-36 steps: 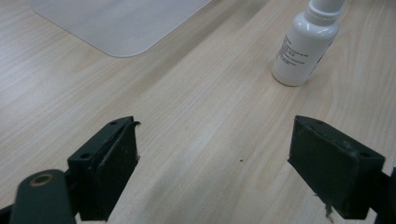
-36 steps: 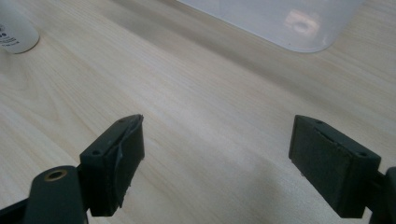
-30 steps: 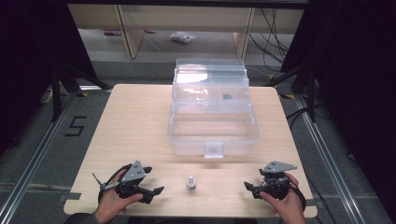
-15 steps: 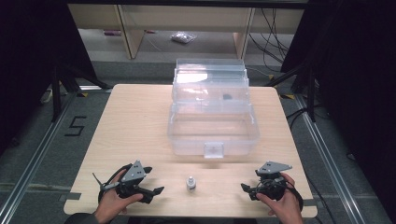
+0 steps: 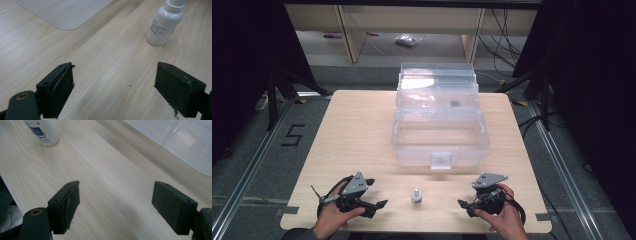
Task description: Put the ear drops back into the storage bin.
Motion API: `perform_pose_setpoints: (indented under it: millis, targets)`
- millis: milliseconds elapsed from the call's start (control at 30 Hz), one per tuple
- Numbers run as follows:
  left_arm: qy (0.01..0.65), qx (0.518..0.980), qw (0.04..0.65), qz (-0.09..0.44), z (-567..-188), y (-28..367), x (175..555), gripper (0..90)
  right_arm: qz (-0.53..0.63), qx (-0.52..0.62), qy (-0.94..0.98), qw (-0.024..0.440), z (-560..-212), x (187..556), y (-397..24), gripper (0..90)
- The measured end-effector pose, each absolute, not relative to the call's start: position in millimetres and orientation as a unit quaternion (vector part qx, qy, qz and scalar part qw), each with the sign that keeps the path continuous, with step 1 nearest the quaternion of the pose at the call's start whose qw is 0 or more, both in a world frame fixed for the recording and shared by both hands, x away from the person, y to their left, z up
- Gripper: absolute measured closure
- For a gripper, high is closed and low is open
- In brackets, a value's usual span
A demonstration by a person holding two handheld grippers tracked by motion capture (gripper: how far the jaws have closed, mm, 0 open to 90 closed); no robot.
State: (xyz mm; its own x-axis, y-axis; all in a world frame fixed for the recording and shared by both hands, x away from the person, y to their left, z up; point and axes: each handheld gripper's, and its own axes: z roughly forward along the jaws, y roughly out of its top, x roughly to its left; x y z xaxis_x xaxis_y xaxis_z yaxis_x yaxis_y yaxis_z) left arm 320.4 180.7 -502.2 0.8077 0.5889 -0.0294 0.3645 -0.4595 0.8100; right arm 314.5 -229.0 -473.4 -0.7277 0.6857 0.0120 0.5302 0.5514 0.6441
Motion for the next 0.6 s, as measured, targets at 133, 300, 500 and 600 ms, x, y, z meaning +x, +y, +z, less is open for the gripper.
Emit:
perform_pose_setpoints:
  millis: [133, 300, 500, 600]
  targets:
    - [0.277, 0.849, 0.430, 0.130, -502, 182, 321, 14.9, 0.324, 0.327, 0.880, 0.120, -472, 317, -221, 23.9]
    - [0.283, 0.847, 0.432, 0.128, -502, 181, 320, 14.9, 0.326, 0.311, 0.885, 0.116, -470, 317, -208, 25.0]
    - [0.277, 0.850, 0.428, 0.133, -502, 183, 321, 14.9, 0.316, 0.289, 0.897, 0.107, -469, 318, -192, 25.7]
    - [0.276, 0.848, 0.433, 0.129, -502, 182, 321, 14.9, 0.312, 0.281, 0.901, 0.105, -469, 319, -187, 26.2]
